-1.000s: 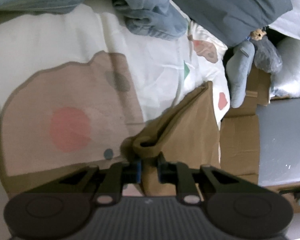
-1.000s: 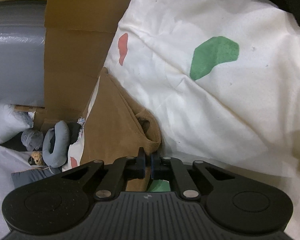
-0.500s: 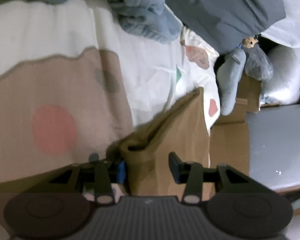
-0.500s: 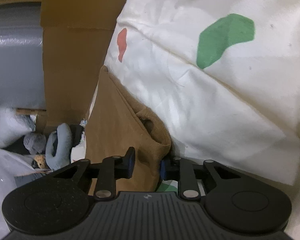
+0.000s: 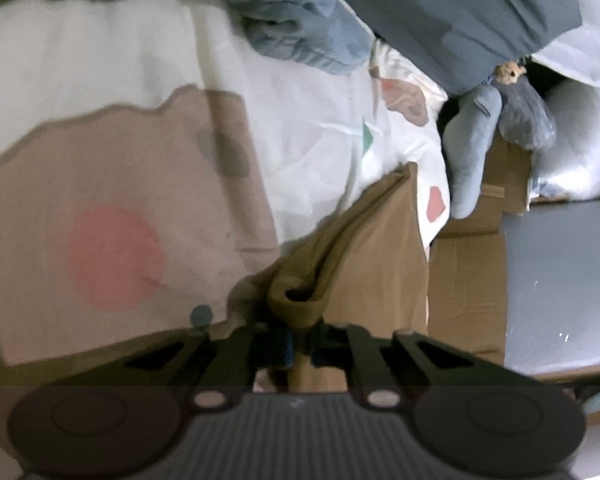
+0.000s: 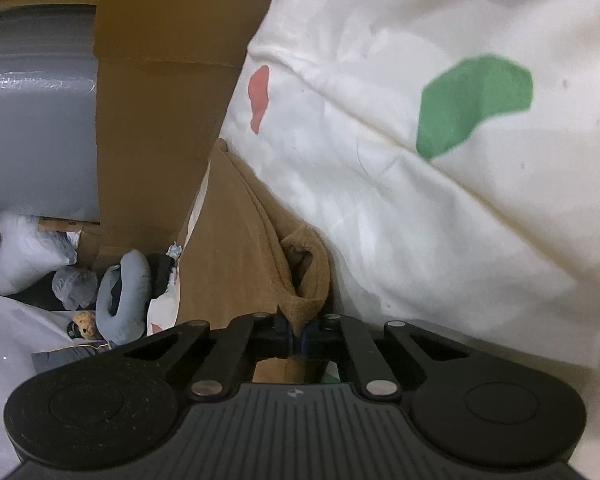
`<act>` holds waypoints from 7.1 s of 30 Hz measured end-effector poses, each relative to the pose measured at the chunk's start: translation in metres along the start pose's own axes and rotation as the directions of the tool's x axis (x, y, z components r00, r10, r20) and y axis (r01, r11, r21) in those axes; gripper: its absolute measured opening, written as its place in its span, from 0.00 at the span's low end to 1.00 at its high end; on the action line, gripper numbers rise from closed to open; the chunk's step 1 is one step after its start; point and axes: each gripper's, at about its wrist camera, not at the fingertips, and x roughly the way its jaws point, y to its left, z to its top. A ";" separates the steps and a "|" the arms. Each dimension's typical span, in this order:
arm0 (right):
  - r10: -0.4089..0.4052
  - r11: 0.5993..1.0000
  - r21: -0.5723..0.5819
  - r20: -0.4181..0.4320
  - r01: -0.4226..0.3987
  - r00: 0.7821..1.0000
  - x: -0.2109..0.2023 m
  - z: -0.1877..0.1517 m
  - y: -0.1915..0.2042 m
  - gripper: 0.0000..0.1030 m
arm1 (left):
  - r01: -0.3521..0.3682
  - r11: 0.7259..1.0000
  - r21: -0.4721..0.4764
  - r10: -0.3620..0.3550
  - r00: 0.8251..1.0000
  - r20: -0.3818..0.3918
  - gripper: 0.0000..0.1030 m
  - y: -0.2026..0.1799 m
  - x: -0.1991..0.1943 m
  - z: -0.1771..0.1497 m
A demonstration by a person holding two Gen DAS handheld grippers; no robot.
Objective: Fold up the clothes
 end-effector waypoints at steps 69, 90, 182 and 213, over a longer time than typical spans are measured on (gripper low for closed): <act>-0.510 0.563 -0.815 -0.210 0.139 0.834 0.078 -0.205 0.171 0.18 | -0.051 0.997 0.064 0.059 0.990 -0.129 0.04 0.026 -0.078 -0.027; -0.624 0.475 -0.880 -0.315 0.027 0.715 0.051 -0.262 0.142 0.14 | 0.074 0.993 0.087 -0.059 0.984 -0.166 0.04 0.009 -0.087 -0.021; -0.429 0.429 -0.891 -0.344 -0.147 0.835 0.102 -0.249 0.255 0.81 | 0.260 0.935 0.242 -0.188 0.940 -0.285 0.03 -0.091 -0.085 -0.031; -0.351 -0.047 -0.932 -0.321 -0.359 0.880 0.084 -0.405 0.283 0.65 | 0.302 0.924 0.236 -0.219 0.922 -0.320 0.03 -0.103 -0.078 -0.035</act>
